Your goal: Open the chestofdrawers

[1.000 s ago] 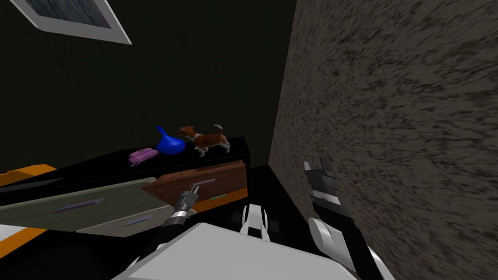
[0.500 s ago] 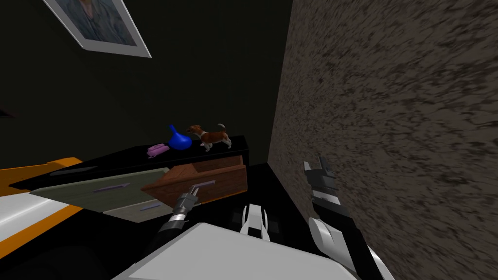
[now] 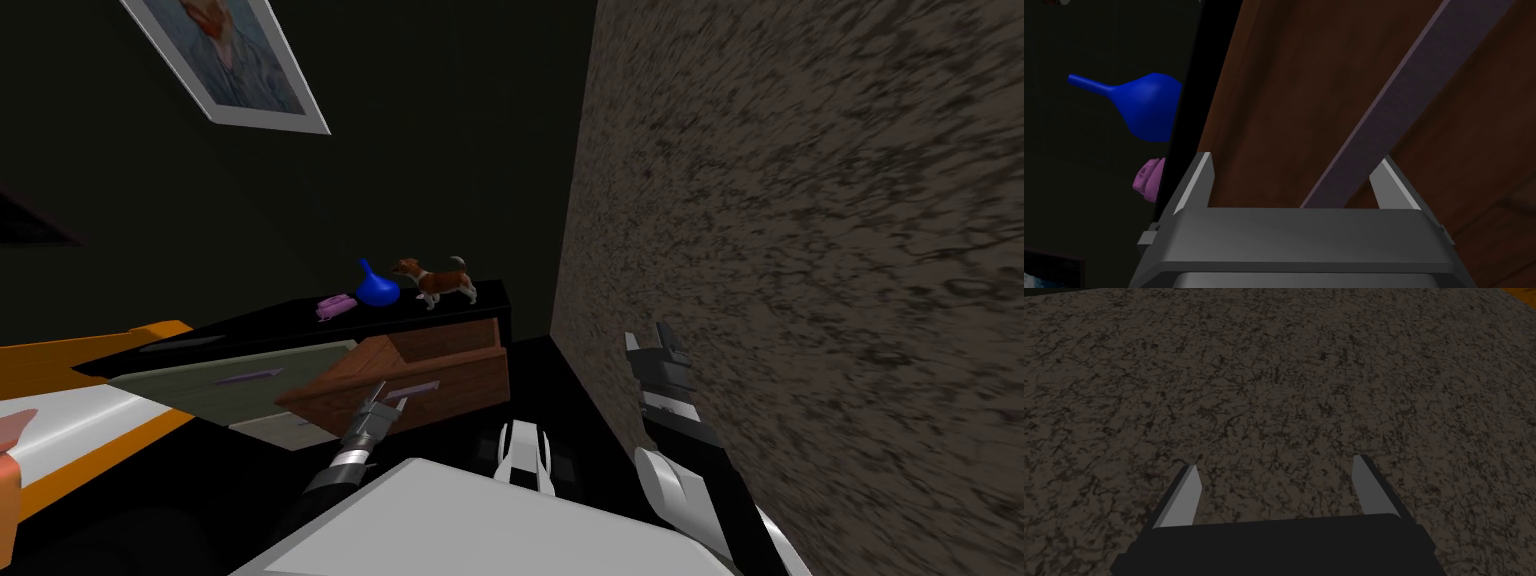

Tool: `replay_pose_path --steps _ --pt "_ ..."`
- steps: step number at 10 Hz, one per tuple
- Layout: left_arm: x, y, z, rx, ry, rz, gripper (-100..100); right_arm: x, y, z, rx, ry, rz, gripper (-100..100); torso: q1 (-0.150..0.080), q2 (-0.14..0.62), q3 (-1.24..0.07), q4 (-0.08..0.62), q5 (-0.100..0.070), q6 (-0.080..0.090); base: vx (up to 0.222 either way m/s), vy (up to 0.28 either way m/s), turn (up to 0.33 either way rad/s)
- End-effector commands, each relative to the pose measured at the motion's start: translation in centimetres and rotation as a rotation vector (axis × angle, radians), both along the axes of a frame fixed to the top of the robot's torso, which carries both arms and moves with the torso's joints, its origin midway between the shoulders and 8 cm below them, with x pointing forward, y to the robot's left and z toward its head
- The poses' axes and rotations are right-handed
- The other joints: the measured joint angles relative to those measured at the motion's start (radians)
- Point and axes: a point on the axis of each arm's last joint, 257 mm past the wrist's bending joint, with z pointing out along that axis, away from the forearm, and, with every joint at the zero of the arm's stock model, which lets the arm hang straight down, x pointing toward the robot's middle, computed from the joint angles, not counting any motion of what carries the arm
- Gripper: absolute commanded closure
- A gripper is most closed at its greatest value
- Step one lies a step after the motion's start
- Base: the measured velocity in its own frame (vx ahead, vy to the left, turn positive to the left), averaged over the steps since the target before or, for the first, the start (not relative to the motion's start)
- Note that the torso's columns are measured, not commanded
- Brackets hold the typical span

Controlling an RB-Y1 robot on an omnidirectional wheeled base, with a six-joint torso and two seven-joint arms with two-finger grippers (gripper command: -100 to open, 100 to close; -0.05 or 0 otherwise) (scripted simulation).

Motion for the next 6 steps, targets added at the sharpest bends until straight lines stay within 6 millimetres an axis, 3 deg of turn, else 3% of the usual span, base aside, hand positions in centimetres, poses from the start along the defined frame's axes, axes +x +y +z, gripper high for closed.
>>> replay_pose_path --steps 1,5,6 --pt "-1.0 0.4 1.4 -0.002 0.000 -0.003 -100 0.0 0.0 0.0 0.000 0.000 0.000 0 0.000 0.004 0.002 0.001 -0.001 0.000 0.049 -0.020 0.011" --pt "-2.2 0.7 3.5 -0.005 0.001 -0.013 -100 0.0 0.0 0.0 0.000 0.000 0.000 0 -0.007 0.010 0.001 0.005 -0.010 -0.002 0.047 -0.022 0.008" --pt "-2.5 0.7 2.3 -0.004 0.027 -0.009 -100 0.0 0.0 0.0 0.000 0.000 0.000 0 -0.009 0.011 0.000 0.006 -0.013 -0.002 0.025 -0.010 0.010"
